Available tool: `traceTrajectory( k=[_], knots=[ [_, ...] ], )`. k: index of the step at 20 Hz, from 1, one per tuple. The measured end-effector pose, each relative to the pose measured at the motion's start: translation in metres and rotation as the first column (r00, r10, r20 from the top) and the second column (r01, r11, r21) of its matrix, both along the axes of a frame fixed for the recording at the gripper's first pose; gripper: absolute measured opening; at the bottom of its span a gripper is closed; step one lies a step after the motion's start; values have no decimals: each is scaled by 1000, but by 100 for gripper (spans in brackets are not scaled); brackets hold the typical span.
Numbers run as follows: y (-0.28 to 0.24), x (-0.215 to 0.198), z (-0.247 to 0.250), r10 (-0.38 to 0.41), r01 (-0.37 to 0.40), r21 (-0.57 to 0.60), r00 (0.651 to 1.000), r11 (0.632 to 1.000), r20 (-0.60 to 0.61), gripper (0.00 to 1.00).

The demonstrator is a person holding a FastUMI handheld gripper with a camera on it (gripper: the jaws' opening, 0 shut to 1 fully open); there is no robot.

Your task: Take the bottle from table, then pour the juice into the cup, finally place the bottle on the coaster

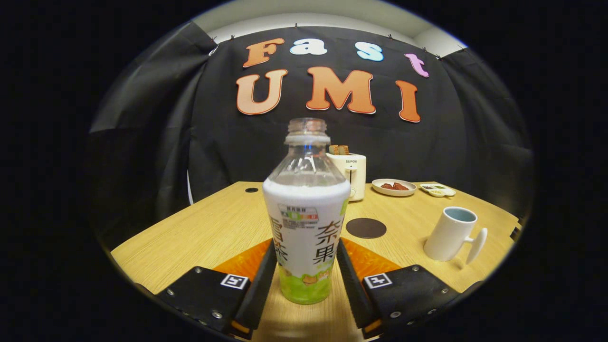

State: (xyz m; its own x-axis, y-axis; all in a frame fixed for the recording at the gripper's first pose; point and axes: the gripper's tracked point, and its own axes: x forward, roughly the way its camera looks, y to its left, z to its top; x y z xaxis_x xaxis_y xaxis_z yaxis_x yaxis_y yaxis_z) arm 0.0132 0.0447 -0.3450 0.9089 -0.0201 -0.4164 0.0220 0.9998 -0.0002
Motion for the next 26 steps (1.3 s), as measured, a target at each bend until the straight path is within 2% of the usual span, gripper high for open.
traceTrajectory(
  k=[1,7,10,12,15,18,23,26],
  knots=[
    [-1,-1,1,-9,9,7,1000,1000,8,67],
    [7,3,6,49,-48,53,999,997,-3,57],
    [9,10,17,51,-54,218,999,974,18,56],
    [4,17,26,22,-35,355,999,934,40,57],
    [-9,29,38,-39,9,506,998,863,49,56],
    [-19,39,47,-104,56,640,994,767,39,56],
    [-47,51,63,-223,114,812,975,573,21,56],
    [-67,55,76,-315,122,901,949,417,17,56]
  ],
)
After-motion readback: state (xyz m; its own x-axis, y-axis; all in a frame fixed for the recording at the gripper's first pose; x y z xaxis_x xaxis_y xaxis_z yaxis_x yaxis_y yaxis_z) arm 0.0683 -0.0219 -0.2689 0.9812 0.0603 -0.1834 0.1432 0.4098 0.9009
